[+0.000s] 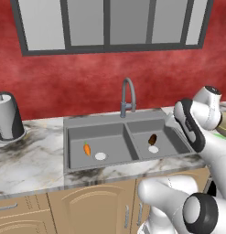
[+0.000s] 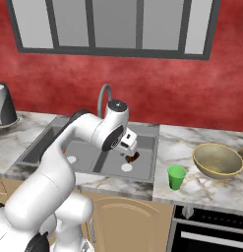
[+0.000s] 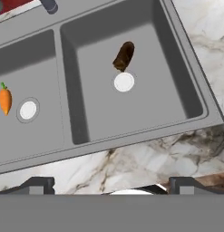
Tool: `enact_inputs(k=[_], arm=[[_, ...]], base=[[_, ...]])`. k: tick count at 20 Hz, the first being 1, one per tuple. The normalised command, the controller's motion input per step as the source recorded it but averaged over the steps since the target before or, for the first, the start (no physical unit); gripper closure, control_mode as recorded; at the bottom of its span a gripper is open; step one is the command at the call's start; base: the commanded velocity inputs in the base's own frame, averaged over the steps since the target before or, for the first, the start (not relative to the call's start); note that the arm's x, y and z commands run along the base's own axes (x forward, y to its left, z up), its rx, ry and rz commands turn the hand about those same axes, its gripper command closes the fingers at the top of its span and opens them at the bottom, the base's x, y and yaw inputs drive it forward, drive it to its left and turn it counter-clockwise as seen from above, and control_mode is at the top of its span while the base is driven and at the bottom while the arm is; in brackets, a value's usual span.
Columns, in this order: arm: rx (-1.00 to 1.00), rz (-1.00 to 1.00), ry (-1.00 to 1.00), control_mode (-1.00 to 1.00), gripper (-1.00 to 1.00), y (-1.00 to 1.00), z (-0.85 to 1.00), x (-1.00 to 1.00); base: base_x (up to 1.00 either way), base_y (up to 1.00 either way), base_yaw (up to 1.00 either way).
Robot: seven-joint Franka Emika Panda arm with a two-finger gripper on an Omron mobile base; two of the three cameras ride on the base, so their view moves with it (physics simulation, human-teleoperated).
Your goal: Remove the sweet potato and carrot from the sink. Then move the bowl and cup from the counter to the sink for washing.
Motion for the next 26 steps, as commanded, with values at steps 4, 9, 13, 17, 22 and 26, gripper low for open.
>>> enact_inputs(k=[4, 9, 13, 17, 22, 26], arm=[[0.0, -0.02, 0.0, -1.0, -1.0, 0.0, -0.22, 0.19], [0.0, -0.1, 0.0, -1.0, -1.0, 0.0, -0.22, 0.22], [0.0, -0.16, 0.0, -1.0, -1.0, 0.0, -0.21, 0.22], [0.0, -0.16, 0.0, -1.0, -1.0, 0.0, -0.17, 0.23], [0.01, -0.11, 0.01, -1.0, -1.0, -0.04, -0.13, 0.24], [0.03, -0.06, 0.01, -1.0, -1.0, -0.07, -0.12, 0.23]], base=[[0.0, 0.0, 0.0], [0.0, 0.0, 0.0], [0.0, 0.0, 0.0], [0.0, 0.0, 0.0], [0.0, 0.0, 0.0], [0.0, 0.0, 0.0]])
